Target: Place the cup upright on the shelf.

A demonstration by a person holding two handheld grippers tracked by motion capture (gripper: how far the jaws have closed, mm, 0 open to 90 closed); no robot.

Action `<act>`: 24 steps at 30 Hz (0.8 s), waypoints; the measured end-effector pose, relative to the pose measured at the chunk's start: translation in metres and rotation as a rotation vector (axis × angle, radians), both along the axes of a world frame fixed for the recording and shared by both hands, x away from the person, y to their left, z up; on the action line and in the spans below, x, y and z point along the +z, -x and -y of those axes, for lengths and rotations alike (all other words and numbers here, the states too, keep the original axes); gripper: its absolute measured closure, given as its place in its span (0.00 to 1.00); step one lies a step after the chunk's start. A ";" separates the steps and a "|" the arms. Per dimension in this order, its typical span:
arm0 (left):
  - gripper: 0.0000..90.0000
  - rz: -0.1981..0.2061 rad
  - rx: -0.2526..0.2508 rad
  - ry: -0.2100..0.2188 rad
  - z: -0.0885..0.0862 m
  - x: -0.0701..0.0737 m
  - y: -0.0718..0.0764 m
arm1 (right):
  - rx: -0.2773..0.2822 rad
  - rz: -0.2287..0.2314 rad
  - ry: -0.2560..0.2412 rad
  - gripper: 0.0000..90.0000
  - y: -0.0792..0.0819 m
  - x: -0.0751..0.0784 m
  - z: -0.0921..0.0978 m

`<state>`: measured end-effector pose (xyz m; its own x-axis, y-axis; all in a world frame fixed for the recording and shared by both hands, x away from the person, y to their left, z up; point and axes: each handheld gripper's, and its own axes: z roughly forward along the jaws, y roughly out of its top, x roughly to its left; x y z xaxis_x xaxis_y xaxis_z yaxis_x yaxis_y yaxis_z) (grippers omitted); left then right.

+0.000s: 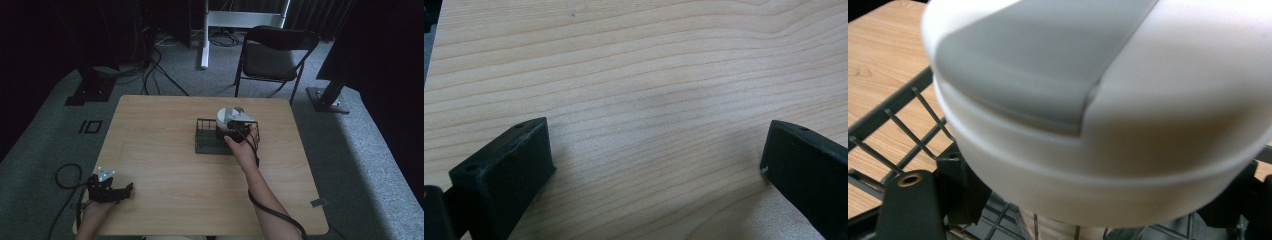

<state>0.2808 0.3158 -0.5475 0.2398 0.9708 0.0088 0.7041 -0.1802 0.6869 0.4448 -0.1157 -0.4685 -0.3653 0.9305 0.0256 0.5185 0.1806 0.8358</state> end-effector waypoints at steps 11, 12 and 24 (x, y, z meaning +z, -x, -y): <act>0.01 0.000 0.000 0.000 0.000 0.000 0.000 | 0.038 -0.014 0.017 0.20 -0.001 -0.003 0.000; 0.01 0.000 0.000 0.000 0.000 0.000 0.000 | 0.041 -0.014 0.019 0.20 -0.001 -0.003 0.000; 0.01 0.000 0.000 0.000 0.000 0.000 0.000 | 0.089 -0.003 0.030 0.14 0.007 -0.003 0.010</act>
<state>0.2808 0.3158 -0.5475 0.2397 0.9708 0.0087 0.7041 -0.1800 0.6869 0.4376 -0.1255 -0.4720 -0.4468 0.8947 -0.0007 0.5020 0.2514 0.8275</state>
